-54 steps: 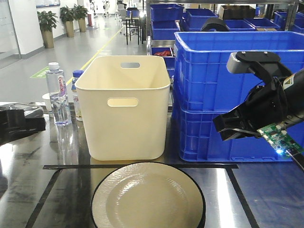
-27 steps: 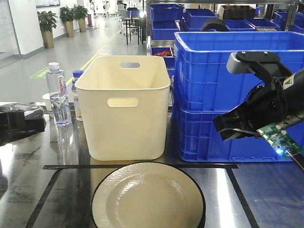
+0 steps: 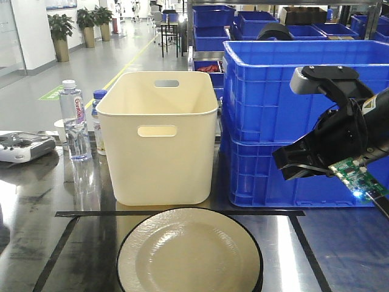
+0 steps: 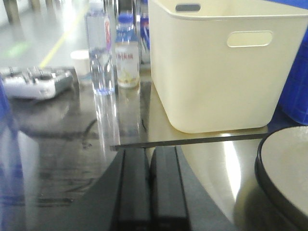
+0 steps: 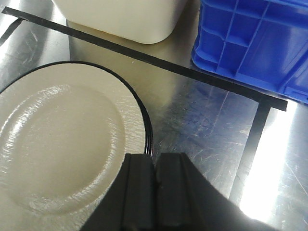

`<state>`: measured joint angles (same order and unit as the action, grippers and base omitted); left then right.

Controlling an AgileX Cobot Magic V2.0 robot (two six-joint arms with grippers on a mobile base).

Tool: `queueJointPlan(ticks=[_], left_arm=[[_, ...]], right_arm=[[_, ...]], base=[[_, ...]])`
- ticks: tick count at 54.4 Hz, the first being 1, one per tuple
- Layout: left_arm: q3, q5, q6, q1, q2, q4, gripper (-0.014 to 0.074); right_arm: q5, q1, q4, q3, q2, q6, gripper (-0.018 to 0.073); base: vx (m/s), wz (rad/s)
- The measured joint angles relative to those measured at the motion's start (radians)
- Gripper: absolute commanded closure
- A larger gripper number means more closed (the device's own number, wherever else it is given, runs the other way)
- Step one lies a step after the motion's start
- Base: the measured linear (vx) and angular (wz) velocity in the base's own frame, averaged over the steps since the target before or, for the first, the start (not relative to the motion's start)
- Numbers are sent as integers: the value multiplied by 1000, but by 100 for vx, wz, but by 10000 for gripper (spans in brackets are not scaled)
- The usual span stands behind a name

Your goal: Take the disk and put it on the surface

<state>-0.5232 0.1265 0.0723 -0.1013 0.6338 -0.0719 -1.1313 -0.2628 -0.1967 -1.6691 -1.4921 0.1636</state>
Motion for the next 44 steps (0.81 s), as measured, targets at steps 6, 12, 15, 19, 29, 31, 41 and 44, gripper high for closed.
queueJointPlan(ticks=[6, 12, 15, 19, 29, 31, 41, 44], left_arm=[[141, -118, 5, -2, -105, -41, 556], [249, -160, 8, -3, -168, -48, 556], [293, -162, 10, -3, -200, -49, 556], [349, -166, 11, -3, -246, -49, 556], [455, -167, 12, 26, -408, -49, 556], [477, -167, 21, 42, -454, -49, 556], [546, -105, 140, 97, -633, -33, 556], [548, -62, 159, 101, -641, -32, 556]], right_arm=[[0, 0, 0, 0, 0, 0, 571], [0, 0, 0, 0, 0, 0, 571], [0, 0, 0, 0, 0, 0, 571], [0, 0, 0, 0, 0, 0, 571], [0, 0, 0, 0, 0, 0, 571], [0, 0, 0, 0, 0, 0, 571], [1, 0, 1, 0, -1, 0, 571], [1, 0, -1, 0, 0, 0, 571]], base=[[0, 0], [0, 0], [0, 0], [0, 0], [0, 0], [0, 0], [0, 0], [0, 0]])
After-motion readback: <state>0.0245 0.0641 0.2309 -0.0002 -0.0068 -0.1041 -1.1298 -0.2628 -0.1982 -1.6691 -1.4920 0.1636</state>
